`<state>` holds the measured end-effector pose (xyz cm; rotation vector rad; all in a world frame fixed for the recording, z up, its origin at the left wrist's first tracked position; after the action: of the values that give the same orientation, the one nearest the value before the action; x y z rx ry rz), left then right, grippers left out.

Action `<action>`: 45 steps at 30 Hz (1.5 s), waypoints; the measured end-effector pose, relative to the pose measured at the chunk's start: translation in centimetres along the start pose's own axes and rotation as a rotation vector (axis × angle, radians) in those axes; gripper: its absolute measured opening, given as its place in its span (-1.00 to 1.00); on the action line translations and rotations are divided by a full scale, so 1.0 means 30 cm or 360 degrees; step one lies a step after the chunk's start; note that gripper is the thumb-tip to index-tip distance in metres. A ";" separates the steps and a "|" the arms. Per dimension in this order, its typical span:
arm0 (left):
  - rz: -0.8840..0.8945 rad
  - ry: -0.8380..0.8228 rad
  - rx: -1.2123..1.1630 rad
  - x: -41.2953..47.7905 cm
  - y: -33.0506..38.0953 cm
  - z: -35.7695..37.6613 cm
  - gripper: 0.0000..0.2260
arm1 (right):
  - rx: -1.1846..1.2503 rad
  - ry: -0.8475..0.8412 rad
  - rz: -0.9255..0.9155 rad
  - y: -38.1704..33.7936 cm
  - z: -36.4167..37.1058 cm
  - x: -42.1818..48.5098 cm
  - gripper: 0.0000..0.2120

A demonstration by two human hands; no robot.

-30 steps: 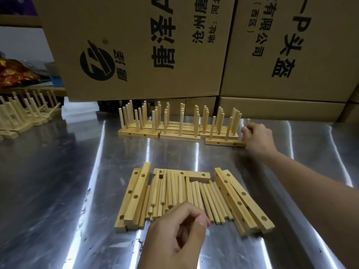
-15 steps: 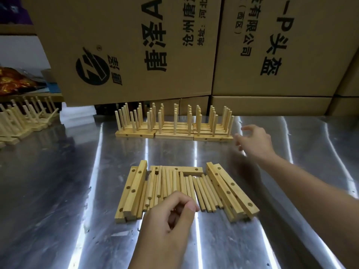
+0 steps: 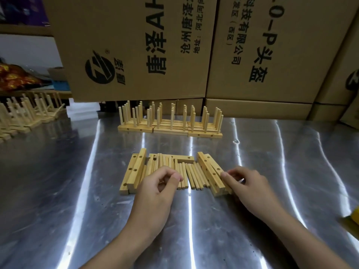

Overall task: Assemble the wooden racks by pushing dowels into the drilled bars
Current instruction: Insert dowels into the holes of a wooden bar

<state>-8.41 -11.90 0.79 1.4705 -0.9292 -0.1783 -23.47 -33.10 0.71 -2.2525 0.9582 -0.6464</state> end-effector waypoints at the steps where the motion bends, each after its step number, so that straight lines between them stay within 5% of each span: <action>1: 0.0017 0.0015 0.0020 -0.001 0.003 -0.002 -0.76 | -0.0027 0.0018 -0.0019 0.002 -0.003 -0.006 -0.83; 7: 0.0249 0.0052 0.0249 -0.014 0.040 -0.040 -0.79 | -0.0082 0.0051 -0.0047 0.020 -0.016 0.003 -0.78; 10: 0.0365 0.0311 0.0431 0.023 0.066 -0.144 -0.81 | -0.0100 0.0052 -0.0078 0.023 -0.013 0.007 -0.77; 15: 0.0049 0.0738 0.0760 0.100 0.010 -0.400 -0.84 | -0.0098 0.0045 -0.0114 0.021 0.000 0.010 -0.76; 20: -0.0168 0.0412 0.1081 0.110 -0.060 -0.388 -0.60 | -0.0087 0.0033 -0.0109 0.020 0.007 0.008 -0.75; 27: -0.0118 0.0287 0.1590 0.097 -0.053 -0.347 -0.66 | -0.0105 0.0050 -0.0114 0.020 0.007 0.003 -0.73; 32: 0.0105 0.0375 0.1327 0.101 -0.010 -0.357 -0.69 | -0.0129 0.0041 -0.0129 0.010 0.005 -0.005 -0.73; 35: 0.0369 0.0221 0.1013 0.100 0.049 -0.323 -0.82 | -0.0169 0.0105 -0.0181 -0.010 -0.006 -0.018 -0.72; 39: 0.0383 -0.0017 0.0674 0.084 0.083 -0.258 -0.89 | 0.0099 0.0347 -0.0436 -0.091 -0.064 -0.066 -0.70; 45: 0.0379 -0.0080 0.0275 0.058 0.119 -0.217 -0.85 | 0.0642 -0.0051 -0.0689 -0.198 -0.034 -0.121 -0.65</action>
<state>-4.72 -7.47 5.79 1.5038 -1.1755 0.0413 -23.59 -27.36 4.79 -2.0980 0.2796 -0.8948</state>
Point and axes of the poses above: each hand's wrist, its own x-axis towards the middle knuckle, its own z-axis out of the palm, y = z × x, the point moved 5 cm from there along x, towards the middle knuckle, and after that the axes turned 4 degrees about z, right-handed, at the moved point
